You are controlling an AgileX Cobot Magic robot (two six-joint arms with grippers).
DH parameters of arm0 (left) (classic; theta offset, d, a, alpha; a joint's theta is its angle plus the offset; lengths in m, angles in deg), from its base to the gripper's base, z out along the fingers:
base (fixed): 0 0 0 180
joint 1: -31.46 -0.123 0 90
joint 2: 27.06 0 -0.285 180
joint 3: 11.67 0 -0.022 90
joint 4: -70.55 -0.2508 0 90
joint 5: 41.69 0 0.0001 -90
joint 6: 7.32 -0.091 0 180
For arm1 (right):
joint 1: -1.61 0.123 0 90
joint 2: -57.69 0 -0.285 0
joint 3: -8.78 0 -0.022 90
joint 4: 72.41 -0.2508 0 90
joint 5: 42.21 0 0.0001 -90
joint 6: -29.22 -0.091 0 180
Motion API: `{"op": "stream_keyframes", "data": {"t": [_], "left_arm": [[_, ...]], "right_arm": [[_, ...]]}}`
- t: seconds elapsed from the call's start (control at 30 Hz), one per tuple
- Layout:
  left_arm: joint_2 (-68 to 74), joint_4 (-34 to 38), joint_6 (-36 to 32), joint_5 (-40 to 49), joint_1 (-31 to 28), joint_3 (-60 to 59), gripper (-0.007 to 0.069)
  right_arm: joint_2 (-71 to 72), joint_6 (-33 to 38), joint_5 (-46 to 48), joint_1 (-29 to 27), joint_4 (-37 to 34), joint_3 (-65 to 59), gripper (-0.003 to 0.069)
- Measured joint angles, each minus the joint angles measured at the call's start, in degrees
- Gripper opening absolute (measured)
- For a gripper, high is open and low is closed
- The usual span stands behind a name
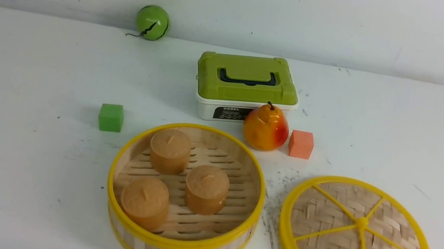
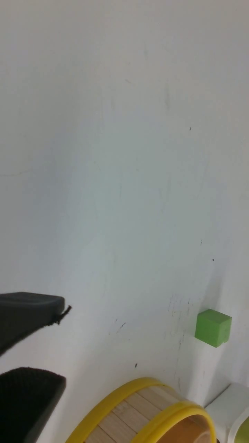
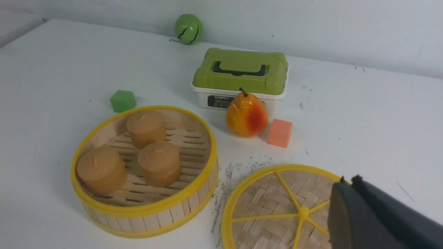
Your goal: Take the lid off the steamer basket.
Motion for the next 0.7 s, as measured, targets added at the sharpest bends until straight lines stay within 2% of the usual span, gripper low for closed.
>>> {"op": "stream_keyframes", "data": {"t": [0.17,0.27,0.33,0.47,0.57,0.7], "left_arm": [[0.0,0.0,0.0,0.0,0.0,0.0,0.0239],[0.0,0.0,0.0,0.0,0.0,0.0,0.0239],[0.0,0.0,0.0,0.0,0.0,0.0,0.0239],[0.0,0.0,0.0,0.05,0.0,0.0,0.0239],[0.0,0.0,0.0,0.05,0.0,0.0,0.0239],[0.0,0.0,0.0,0.01,0.0,0.0,0.0239]], "right_arm": [[5.23,0.0,-12.24,0.0,0.27,-10.76,-0.0022],[12.67,0.0,-21.67,-0.22,3.94,-21.45,-0.0022],[16.85,0.0,-24.29,-0.88,6.56,-26.32,-0.0022],[22.08,-1.26,-24.94,-3.23,9.57,-33.83,-0.0022],[26.69,-6.26,-23.7,-7.15,13.35,-40.34,-0.0022],[27.6,-12.26,-19.98,-10.36,16.36,-42.26,-0.0022]]}}
